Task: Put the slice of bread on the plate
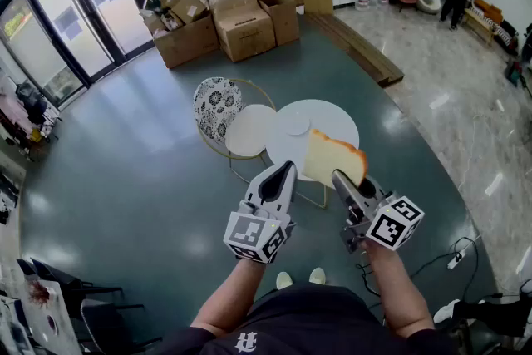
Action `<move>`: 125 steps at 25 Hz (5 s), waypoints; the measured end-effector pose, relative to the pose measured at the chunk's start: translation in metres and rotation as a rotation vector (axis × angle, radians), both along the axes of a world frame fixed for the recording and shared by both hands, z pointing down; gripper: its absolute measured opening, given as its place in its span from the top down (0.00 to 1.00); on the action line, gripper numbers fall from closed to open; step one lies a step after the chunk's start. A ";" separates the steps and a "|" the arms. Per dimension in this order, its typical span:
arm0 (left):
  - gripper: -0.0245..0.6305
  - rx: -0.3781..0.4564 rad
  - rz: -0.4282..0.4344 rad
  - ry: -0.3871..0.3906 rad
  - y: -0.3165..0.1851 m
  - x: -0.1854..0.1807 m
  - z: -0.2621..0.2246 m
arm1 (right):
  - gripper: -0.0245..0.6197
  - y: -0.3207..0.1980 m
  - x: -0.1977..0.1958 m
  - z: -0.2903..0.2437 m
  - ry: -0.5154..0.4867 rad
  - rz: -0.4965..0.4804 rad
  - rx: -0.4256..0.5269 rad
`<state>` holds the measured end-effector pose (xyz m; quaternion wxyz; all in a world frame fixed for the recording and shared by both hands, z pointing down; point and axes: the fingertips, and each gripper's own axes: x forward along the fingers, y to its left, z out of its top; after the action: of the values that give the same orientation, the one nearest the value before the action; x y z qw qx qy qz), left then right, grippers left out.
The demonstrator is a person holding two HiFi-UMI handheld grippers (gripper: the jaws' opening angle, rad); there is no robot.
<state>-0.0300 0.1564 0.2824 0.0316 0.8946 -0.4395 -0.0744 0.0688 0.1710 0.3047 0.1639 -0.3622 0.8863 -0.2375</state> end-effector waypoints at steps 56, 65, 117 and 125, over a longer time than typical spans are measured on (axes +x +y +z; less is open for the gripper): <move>0.95 -0.017 -0.102 -0.036 -0.034 0.021 0.021 | 0.81 -0.051 0.024 0.028 0.032 -0.074 -0.005; 0.95 -0.020 -0.075 -0.029 -0.102 -0.006 0.028 | 0.81 -0.114 0.000 0.039 0.046 -0.034 -0.048; 0.95 -0.165 -0.085 -0.032 -0.437 -0.023 0.139 | 0.81 -0.442 -0.033 0.246 0.021 -0.078 -0.520; 0.95 -0.214 -0.059 -0.030 -0.468 -0.030 0.199 | 0.81 -0.465 -0.042 0.329 0.044 -0.063 -0.628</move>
<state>-0.0599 -0.3116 0.4812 0.1182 0.8737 -0.4716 -0.0143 0.0266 -0.2944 0.6335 0.0176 -0.3728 0.7836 -0.4967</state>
